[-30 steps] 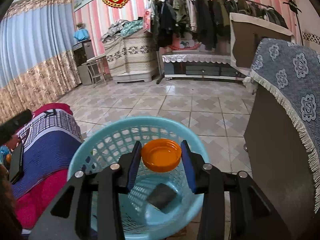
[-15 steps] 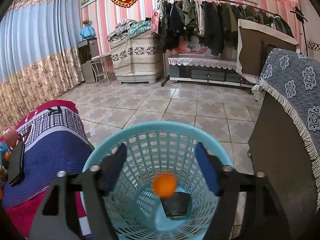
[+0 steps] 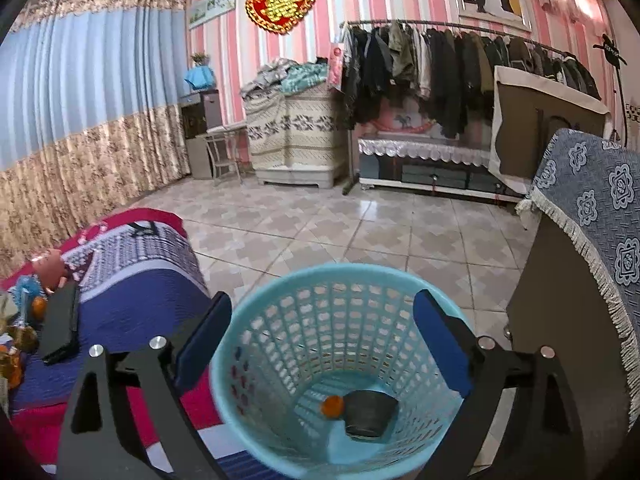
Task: Collect trash
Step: 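Move both open tools back over the bed, then lower the left tool onto the printed snack bag and grasp it, then grasp the brown paper bag with the right tool while the left tool holds the snack bag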
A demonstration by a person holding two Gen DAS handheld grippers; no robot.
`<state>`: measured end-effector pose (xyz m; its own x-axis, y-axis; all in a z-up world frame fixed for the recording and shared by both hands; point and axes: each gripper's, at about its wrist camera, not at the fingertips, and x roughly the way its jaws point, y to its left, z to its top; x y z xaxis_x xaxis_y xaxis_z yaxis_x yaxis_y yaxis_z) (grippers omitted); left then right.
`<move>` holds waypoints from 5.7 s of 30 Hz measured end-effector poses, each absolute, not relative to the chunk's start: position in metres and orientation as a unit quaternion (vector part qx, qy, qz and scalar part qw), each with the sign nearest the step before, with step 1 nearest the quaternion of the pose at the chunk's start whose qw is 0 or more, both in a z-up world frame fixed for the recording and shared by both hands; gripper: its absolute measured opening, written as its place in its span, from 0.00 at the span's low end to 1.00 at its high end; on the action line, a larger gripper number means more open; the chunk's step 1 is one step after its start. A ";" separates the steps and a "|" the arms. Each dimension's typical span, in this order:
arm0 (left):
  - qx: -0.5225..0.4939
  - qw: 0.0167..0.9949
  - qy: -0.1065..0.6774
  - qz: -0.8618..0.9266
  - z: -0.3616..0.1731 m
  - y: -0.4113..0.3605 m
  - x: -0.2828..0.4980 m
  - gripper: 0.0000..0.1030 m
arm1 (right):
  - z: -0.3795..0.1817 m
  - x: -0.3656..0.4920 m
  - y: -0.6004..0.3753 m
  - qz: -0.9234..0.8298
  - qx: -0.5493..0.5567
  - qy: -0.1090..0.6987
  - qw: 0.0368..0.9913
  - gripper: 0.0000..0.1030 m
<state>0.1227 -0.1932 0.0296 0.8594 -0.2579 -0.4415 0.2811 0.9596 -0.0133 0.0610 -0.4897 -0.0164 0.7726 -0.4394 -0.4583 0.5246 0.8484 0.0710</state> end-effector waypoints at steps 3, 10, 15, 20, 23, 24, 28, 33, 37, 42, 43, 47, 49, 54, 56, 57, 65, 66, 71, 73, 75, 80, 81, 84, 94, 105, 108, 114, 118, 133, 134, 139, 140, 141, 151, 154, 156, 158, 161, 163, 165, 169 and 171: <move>0.015 0.967 0.219 -0.128 0.037 -0.177 0.118 0.95 | -0.010 0.059 -0.472 -0.242 0.091 0.209 0.943 0.91; 0.015 0.974 0.205 -0.095 0.047 -0.135 0.101 0.95 | 0.002 0.060 -0.427 -0.189 0.081 0.201 0.958 0.93; 0.019 0.976 0.207 -0.066 0.045 -0.101 0.092 0.95 | 0.003 0.067 -0.394 -0.152 0.074 0.203 0.964 0.93; 0.012 0.976 0.214 -0.038 0.040 -0.067 0.088 0.95 | 0.002 0.075 -0.359 -0.126 0.038 0.204 0.970 0.94; 0.004 0.975 0.219 -0.023 0.034 -0.049 0.087 0.95 | -0.001 0.080 -0.342 -0.105 0.023 0.209 0.972 0.95; 0.002 0.975 0.221 -0.020 0.031 -0.044 0.086 0.95 | -0.002 0.081 -0.334 -0.097 0.018 0.212 0.972 0.95; -0.004 0.973 0.231 -0.004 0.020 -0.027 0.086 0.95 | -0.008 0.087 -0.320 -0.085 0.000 0.223 0.971 0.95; -0.012 0.970 0.244 0.009 0.007 -0.011 0.087 0.95 | -0.011 0.088 -0.314 -0.083 -0.011 0.229 0.970 0.95; -0.003 0.970 0.243 0.015 0.002 -0.005 0.083 0.95 | -0.012 0.091 -0.314 -0.082 -0.004 0.232 0.969 0.95; -0.004 0.967 0.253 0.019 -0.008 0.000 0.082 0.95 | -0.013 0.092 -0.311 -0.078 -0.001 0.231 0.970 0.95; -0.005 0.966 0.256 0.020 -0.011 0.001 0.082 0.95 | -0.014 0.093 -0.310 -0.077 -0.003 0.232 0.970 0.95; -0.008 0.964 0.265 0.023 -0.018 0.003 0.085 0.95 | -0.015 0.095 -0.306 -0.070 -0.010 0.235 0.969 0.95; -0.009 0.963 0.269 0.023 -0.021 0.003 0.086 0.95 | -0.016 0.096 -0.305 -0.070 -0.013 0.237 0.969 0.95; -0.004 0.961 0.275 0.023 -0.029 0.000 0.087 0.95 | -0.018 0.099 -0.307 -0.066 -0.008 0.241 0.968 0.95; -0.004 0.961 0.275 0.022 -0.030 0.000 0.087 0.95 | -0.019 0.100 -0.308 -0.066 -0.005 0.243 0.968 0.95; -0.004 0.961 0.275 0.023 -0.030 0.000 0.087 0.95 | -0.019 0.100 -0.309 -0.067 -0.003 0.244 0.967 0.95; -0.009 0.960 0.278 0.024 -0.034 0.001 0.089 0.95 | -0.021 0.100 -0.309 -0.070 -0.004 0.245 0.967 0.95; -0.009 0.960 0.278 0.024 -0.034 0.001 0.089 0.95 | -0.021 0.100 -0.309 -0.070 -0.004 0.245 0.967 0.95; -0.009 0.960 0.279 0.023 -0.034 0.001 0.089 0.95 | -0.025 0.102 -0.309 -0.070 -0.010 0.249 0.966 0.95; -0.010 0.960 0.280 0.024 -0.036 0.002 0.090 0.95 | -0.025 0.102 -0.308 -0.070 -0.012 0.249 0.966 0.95; -0.011 0.959 0.281 0.025 -0.039 0.003 0.090 0.95 | -0.026 0.102 -0.308 -0.067 -0.012 0.247 0.966 0.95; -0.018 0.958 0.285 0.026 -0.045 0.006 0.091 0.95 | -0.026 0.102 -0.304 -0.063 -0.014 0.243 0.968 0.95; -0.018 0.958 0.286 0.026 -0.046 0.005 0.092 0.95 | -0.027 0.102 -0.304 -0.062 -0.014 0.243 0.968 0.95; -0.017 0.957 0.288 0.027 -0.048 0.004 0.092 0.95 | -0.028 0.104 -0.304 -0.059 -0.007 0.246 0.967 0.95; -0.033 0.945 0.327 0.001 -0.066 0.002 0.102 0.94 | -0.034 0.114 -0.310 -0.074 0.015 0.273 0.959 0.95; -0.019 0.927 0.374 -0.026 -0.087 -0.025 0.106 0.94 | -0.040 0.117 -0.306 -0.081 -0.007 0.288 0.954 0.95; 0.003 0.926 0.378 -0.023 -0.092 -0.034 0.104 0.94 | -0.040 0.117 -0.307 -0.080 -0.006 0.289 0.954 0.95; 0.034 0.919 0.393 -0.009 -0.099 -0.046 0.104 0.92 | -0.042 0.116 -0.311 -0.078 0.009 0.291 0.954 0.95; 0.035 0.919 0.391 -0.018 -0.100 -0.047 0.103 0.78 | -0.041 0.116 -0.315 -0.077 0.018 0.291 0.954 0.95; 0.017 0.927 0.372 -0.045 -0.088 -0.042 0.093 0.26 | -0.041 0.117 -0.325 -0.075 0.039 0.294 0.952 0.95; 0.015 0.928 0.368 -0.047 -0.085 -0.041 0.092 0.24 | -0.041 0.117 -0.325 -0.075 0.037 0.294 0.952 0.95; 0.006 0.935 0.353 -0.043 -0.074 -0.031 0.088 0.17 | -0.044 0.119 -0.319 -0.072 0.029 0.298 0.951 0.95; 0.003 0.936 0.350 -0.042 -0.071 -0.028 0.087 0.16 | -0.044 0.119 -0.318 -0.072 0.027 0.298 0.951 0.95; 0.003 0.937 0.348 -0.040 -0.069 -0.026 0.087 0.14 | -0.044 0.119 -0.317 -0.072 0.025 0.297 0.952 0.95; 0.009 0.947 0.322 0.002 -0.052 0.000 0.092 0.12 | -0.043 0.115 -0.316 -0.070 0.026 0.293 0.953 0.95; 0.015 0.951 0.309 0.014 -0.046 0.008 0.095 0.12 | -0.043 0.115 -0.313 -0.066 0.024 0.293 0.954 0.95; 0.014 0.952 0.304 0.018 -0.042 0.013 0.097 0.12 | -0.042 0.115 -0.312 -0.064 0.022 0.292 0.954 0.95; 0.015 0.954 0.300 0.024 -0.039 0.018 0.099 0.12 | -0.041 0.115 -0.310 -0.062 0.020 0.290 0.955 0.95; 0.015 0.954 0.297 0.030 -0.037 0.027 0.103 0.12 | -0.040 0.116 -0.306 -0.058 0.016 0.288 0.956 0.95; 0.014 0.954 0.298 0.033 -0.037 0.033 0.105 0.12 | -0.040 0.116 -0.304 -0.055 0.015 0.288 0.956 0.95; 0.012 0.954 0.298 0.035 -0.037 0.036 0.106 0.12 | -0.040 0.116 -0.302 -0.052 0.014 0.289 0.956 0.95; 0.008 0.953 0.300 0.033 -0.040 0.045 0.109 0.12 | -0.040 0.118 -0.293 -0.046 0.011 0.291 0.956 0.95; 0.012 0.954 0.297 0.036 -0.040 0.045 0.109 0.12 | -0.039 0.119 -0.288 -0.042 0.007 0.291 0.956 0.95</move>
<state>0.1092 0.0455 -0.0401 0.8206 0.0758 -0.5665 -0.0615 0.9971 0.0444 0.1194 -0.2875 -0.0395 0.8270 -0.0763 -0.5570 0.0842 0.9964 -0.0115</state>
